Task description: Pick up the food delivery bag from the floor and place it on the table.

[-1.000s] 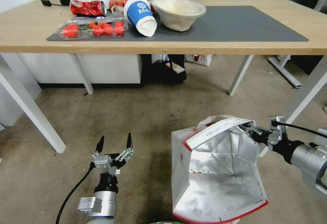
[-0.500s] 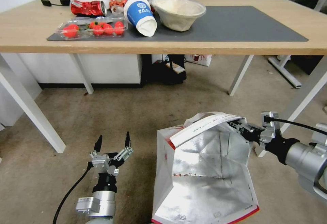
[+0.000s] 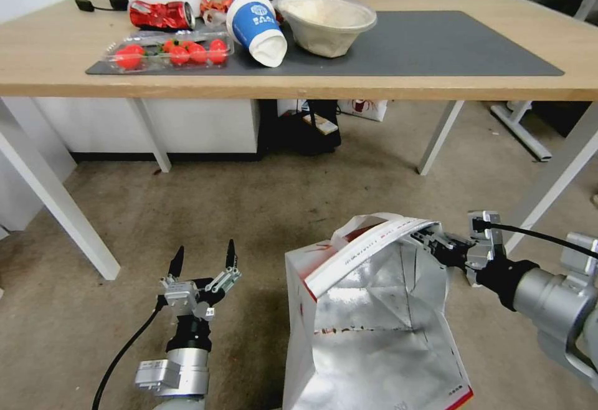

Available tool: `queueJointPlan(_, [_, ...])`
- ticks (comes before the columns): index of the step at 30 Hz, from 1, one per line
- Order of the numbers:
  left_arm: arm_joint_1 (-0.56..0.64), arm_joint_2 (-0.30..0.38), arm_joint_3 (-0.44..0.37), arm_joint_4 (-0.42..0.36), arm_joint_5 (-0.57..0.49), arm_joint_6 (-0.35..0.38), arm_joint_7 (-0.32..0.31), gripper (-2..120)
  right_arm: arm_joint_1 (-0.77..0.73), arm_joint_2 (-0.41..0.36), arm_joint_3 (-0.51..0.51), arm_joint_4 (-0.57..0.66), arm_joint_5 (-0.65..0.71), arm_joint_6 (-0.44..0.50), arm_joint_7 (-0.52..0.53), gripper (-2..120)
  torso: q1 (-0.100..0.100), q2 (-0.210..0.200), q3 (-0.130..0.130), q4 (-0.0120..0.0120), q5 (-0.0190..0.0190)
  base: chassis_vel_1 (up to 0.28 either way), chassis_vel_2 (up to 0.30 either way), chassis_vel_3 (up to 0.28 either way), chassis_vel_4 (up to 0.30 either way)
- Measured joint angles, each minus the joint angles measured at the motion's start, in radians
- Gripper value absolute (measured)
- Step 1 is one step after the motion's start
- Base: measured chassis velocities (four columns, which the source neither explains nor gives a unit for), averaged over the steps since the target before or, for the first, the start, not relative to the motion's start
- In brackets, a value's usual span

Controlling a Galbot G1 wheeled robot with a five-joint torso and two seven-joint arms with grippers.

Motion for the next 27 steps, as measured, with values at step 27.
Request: queueJointPlan(27, [0.016,0.011,0.006,-0.041,-0.012,-0.008,0.028,100,-0.043,0.064,-0.053,0.016,-0.091,-0.007,-0.003,0,0.002,0.043,0.040,0.0000,0.0001,0.000,0.000,0.000,0.000])
